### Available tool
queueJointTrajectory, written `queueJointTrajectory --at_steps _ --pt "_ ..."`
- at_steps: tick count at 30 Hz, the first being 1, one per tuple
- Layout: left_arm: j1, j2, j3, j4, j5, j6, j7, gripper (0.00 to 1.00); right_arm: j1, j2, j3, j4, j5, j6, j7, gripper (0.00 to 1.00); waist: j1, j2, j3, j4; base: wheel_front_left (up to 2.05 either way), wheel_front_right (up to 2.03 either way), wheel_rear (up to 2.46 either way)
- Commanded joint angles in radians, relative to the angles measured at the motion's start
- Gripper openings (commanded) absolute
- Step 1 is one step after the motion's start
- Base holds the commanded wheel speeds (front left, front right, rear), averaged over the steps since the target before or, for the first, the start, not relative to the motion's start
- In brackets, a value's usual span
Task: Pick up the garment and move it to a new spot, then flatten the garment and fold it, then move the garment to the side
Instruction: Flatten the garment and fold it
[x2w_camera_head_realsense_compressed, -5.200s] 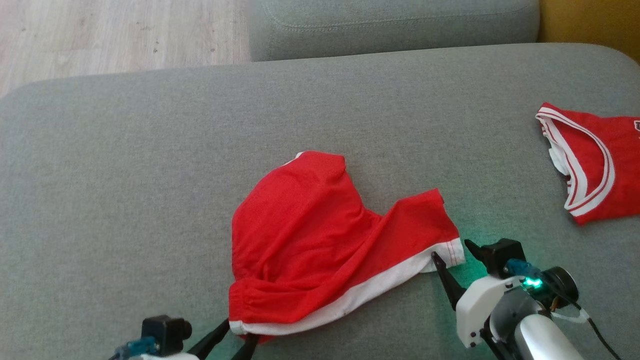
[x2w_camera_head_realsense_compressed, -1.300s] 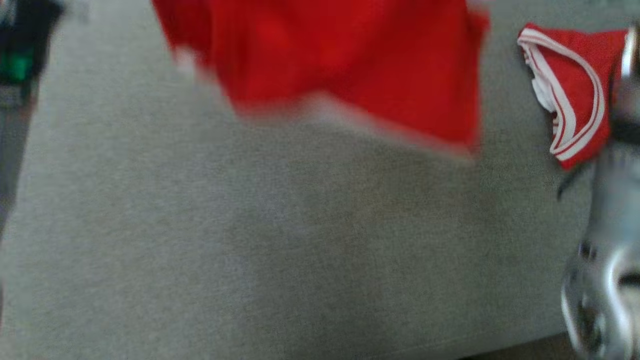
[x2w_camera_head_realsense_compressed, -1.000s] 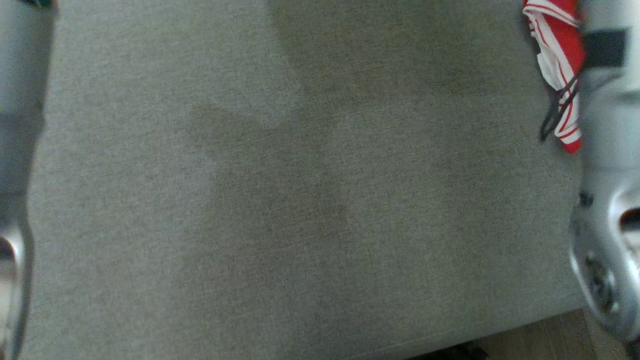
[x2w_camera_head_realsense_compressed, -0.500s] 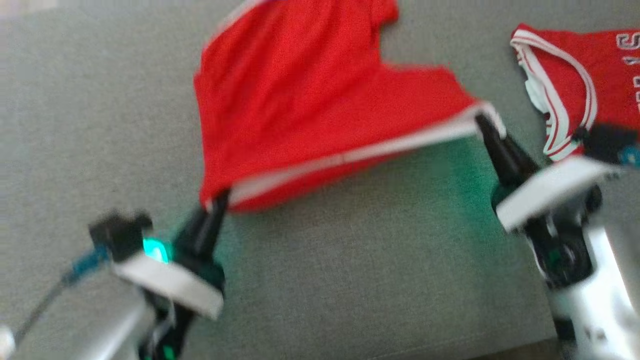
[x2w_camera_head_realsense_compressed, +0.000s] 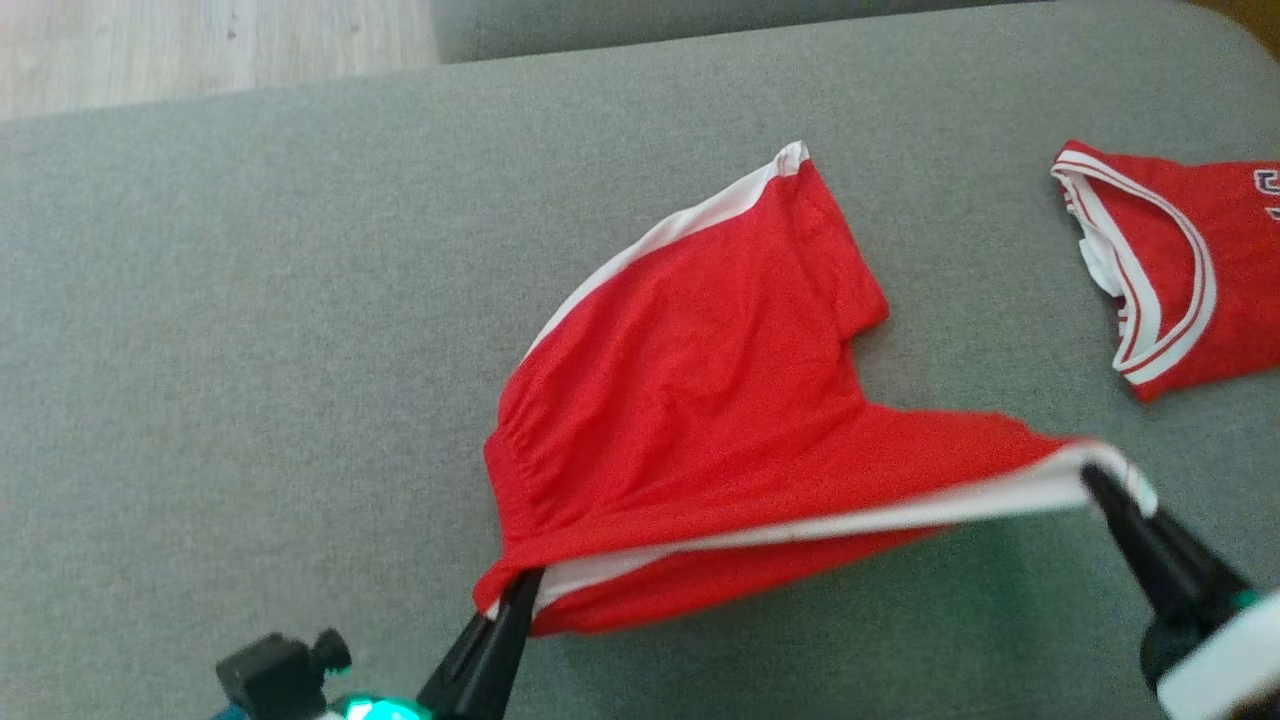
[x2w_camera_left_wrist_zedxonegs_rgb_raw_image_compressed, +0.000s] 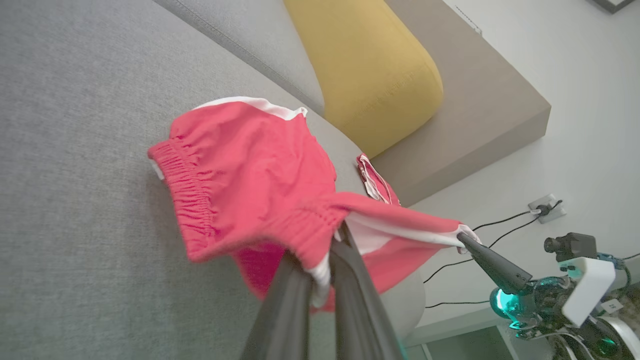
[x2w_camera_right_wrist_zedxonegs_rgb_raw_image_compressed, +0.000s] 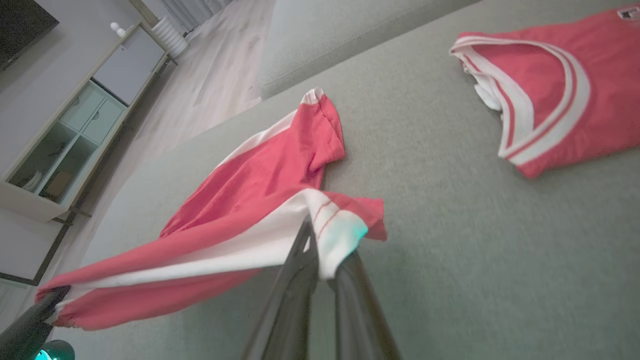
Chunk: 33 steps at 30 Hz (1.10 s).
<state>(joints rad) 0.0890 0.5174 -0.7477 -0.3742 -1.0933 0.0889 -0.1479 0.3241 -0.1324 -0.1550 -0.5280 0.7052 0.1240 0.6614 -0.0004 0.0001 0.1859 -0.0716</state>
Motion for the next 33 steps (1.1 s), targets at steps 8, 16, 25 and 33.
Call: queueJointTrajectory --at_steps 8,16,25,33 --pt "-0.194 -0.017 0.131 -0.045 -0.186 0.028 0.121 0.00 -0.411 0.041 0.066 0.121 -0.056 0.007 0.121 0.00 0.0004 -0.0001 0.083 0.045 0.00 0.00 0.00" --pt "-0.457 -0.099 0.184 0.178 -0.279 0.092 0.241 0.00 -0.737 0.065 0.076 0.448 -0.141 0.007 0.131 0.00 0.0004 -0.0001 0.172 0.112 0.00 0.00 0.00" --pt "-0.635 -0.221 0.170 0.420 -0.260 0.084 0.231 0.00 -0.946 0.059 0.094 0.724 -0.209 0.007 0.042 0.00 0.0004 -0.0001 0.220 0.157 0.00 0.00 0.00" --pt "-0.709 -0.288 0.142 0.565 -0.218 0.052 0.195 1.00 -1.018 0.047 0.096 0.830 -0.241 0.007 -0.051 1.00 0.0004 -0.0001 0.229 0.169 0.00 0.00 0.00"
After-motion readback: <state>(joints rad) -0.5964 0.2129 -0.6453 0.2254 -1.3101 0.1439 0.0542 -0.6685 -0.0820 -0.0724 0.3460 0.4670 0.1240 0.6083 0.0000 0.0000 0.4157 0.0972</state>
